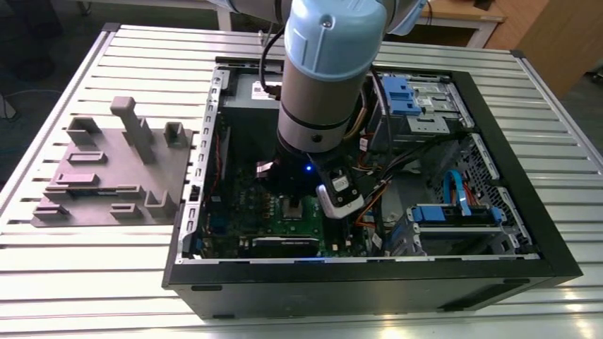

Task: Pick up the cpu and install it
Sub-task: 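Place the cpu into insertion slot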

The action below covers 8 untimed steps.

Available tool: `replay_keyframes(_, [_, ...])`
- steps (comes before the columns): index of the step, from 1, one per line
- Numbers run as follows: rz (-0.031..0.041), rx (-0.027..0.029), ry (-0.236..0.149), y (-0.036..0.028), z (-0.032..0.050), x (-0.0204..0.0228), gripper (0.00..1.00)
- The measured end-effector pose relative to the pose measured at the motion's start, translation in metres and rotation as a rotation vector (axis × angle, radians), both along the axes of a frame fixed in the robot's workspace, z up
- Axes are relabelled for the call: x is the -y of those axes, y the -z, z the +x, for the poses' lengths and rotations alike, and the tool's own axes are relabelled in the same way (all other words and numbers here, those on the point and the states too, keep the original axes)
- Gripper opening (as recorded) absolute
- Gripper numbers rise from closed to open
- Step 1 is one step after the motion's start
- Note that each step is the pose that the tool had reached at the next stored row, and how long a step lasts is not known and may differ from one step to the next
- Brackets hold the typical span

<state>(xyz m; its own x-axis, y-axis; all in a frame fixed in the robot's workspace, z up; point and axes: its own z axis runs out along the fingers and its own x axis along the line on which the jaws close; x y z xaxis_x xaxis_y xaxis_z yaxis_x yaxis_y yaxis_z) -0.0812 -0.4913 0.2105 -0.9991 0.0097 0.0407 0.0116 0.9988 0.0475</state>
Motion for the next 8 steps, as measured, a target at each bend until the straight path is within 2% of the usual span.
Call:
replay_keyframes(4, [-0.0003,-0.0002,0.0,-0.0006,0.0,0.0,0.11])
replay_keyframes(8, [-0.0002,-0.0001,0.0,-0.0057,0.0,0.0,0.11])
